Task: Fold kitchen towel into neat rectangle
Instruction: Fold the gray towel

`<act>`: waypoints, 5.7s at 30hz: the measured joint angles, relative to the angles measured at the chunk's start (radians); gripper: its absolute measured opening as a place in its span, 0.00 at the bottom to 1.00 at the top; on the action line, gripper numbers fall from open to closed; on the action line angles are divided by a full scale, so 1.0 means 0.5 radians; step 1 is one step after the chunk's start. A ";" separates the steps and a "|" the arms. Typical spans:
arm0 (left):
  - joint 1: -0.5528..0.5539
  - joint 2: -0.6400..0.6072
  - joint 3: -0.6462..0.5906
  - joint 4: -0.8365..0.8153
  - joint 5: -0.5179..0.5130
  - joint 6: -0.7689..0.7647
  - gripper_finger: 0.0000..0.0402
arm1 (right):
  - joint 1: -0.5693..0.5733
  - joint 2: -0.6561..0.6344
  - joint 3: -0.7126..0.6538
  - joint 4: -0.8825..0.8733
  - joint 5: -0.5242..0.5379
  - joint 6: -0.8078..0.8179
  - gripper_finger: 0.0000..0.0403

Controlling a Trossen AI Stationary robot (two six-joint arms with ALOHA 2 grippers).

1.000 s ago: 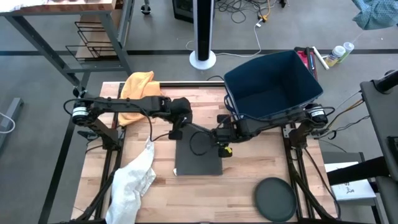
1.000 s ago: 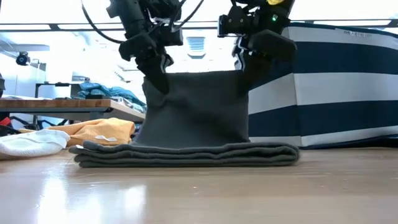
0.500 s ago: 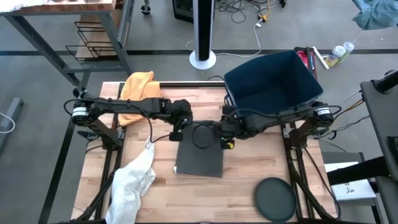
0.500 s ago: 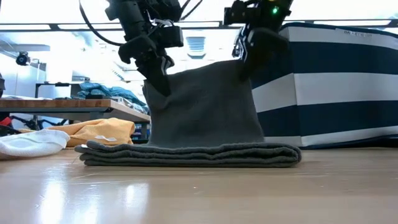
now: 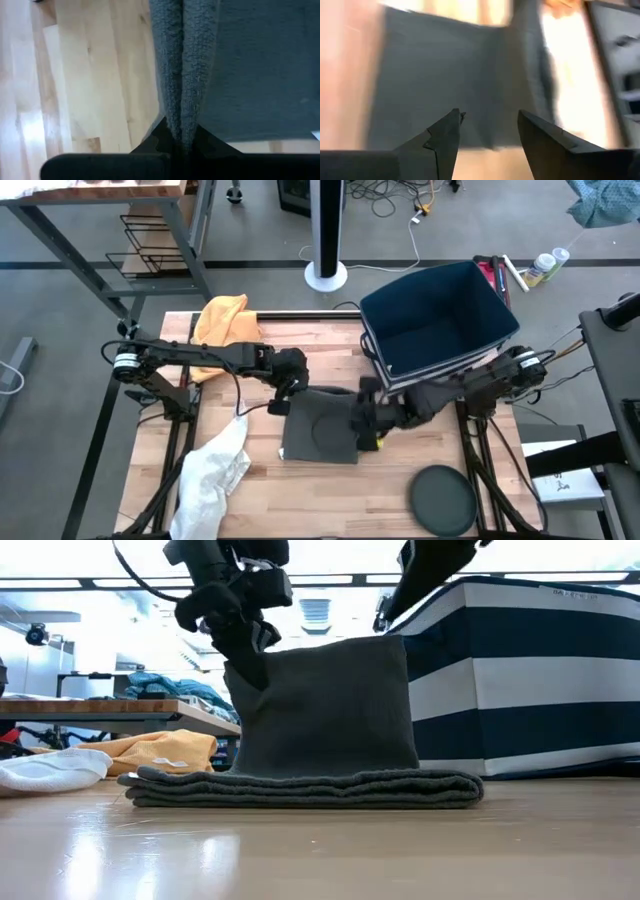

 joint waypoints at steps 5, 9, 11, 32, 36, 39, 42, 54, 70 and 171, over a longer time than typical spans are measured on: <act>-0.072 -0.058 0.000 -0.013 0.112 -0.066 0.01 | 0.180 0.130 -0.005 0.274 -0.037 0.099 0.45; -0.152 -0.058 -0.001 0.017 0.169 -0.152 0.01 | 0.270 0.312 -0.012 0.419 -0.128 0.264 0.42; -0.190 -0.055 -0.002 0.057 0.161 -0.186 0.01 | 0.289 0.414 -0.015 0.442 -0.131 0.329 0.40; -0.440 -0.057 -0.169 0.147 0.138 -0.569 0.01 | 0.344 1.007 -0.015 1.102 -0.229 0.569 0.01; -0.502 -0.057 -0.169 0.156 0.139 -0.622 0.01 | 0.327 1.006 -0.015 1.099 -0.184 0.593 0.01; -0.537 -0.057 -0.169 0.167 0.139 -0.653 0.02 | 0.323 1.006 -0.015 1.092 -0.159 0.583 0.00; -0.576 -0.050 -0.169 0.224 0.139 -0.687 0.02 | 0.319 1.006 -0.015 1.083 -0.150 0.571 0.00; -0.771 0.105 -0.169 0.326 0.139 -0.702 0.01 | 0.314 1.006 -0.015 1.081 -0.151 0.554 0.00; -0.853 0.243 -0.168 0.298 0.139 -0.881 0.01 | 0.314 1.006 -0.017 1.081 -0.165 0.563 0.00; -1.057 0.493 -0.144 0.766 0.595 -1.198 0.53 | 0.314 1.007 -0.018 1.067 -0.163 0.577 0.00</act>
